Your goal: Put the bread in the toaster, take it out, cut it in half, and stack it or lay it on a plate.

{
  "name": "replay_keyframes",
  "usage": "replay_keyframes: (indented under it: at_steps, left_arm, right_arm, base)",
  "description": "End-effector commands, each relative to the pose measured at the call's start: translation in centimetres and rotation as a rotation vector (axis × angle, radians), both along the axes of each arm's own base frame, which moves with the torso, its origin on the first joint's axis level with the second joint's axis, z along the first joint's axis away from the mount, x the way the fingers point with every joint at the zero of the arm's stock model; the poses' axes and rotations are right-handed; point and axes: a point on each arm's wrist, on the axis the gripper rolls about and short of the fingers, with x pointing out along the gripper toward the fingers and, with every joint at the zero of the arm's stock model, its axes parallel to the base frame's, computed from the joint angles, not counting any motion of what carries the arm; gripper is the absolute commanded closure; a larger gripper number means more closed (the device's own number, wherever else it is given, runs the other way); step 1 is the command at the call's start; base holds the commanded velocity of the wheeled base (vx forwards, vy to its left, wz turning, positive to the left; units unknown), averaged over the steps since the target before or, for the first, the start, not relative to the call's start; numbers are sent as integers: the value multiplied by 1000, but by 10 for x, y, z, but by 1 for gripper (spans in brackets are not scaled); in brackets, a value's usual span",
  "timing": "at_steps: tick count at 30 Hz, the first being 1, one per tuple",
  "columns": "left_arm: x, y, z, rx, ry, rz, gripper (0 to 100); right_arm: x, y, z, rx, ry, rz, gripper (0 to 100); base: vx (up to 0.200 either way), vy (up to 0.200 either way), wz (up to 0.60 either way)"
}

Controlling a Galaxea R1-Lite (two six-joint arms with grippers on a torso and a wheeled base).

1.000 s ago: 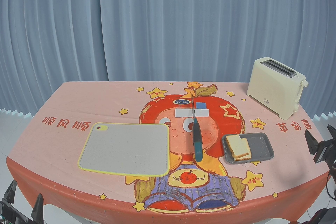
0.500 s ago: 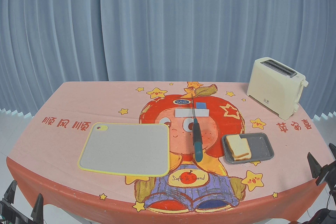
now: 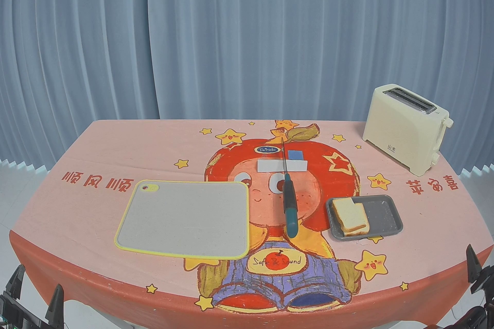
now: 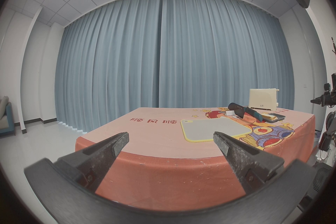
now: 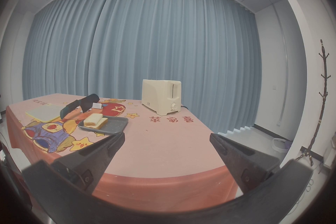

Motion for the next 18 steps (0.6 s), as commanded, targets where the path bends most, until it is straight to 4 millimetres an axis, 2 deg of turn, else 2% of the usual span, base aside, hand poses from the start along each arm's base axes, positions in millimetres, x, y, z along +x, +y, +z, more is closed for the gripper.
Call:
replay_keyframes:
  at_steps: [1, 5, 8, 18]
  left_arm:
    - [0, 0, -5, 0, 1, 0, 0]
    - [0, 0, -5, 0, 1, 0, 0]
    - [0, 0, -5, 0, 1, 0, 0]
    - [0, 0, -5, 0, 1, 0, 0]
  right_arm:
    - [-17, 2, -12, 20, -94, -2, 0]
    - [-23, 6, -13, 37, -158, 96, 0]
    - [-23, 7, -19, 61, -127, 164, 0]
    - [-27, 7, -20, 97, -174, 216, 0]
  base:
    - [0, 0, 0]
    - [0, 0, 0]
    - [0, 0, 0]
    - [0, 0, 0]
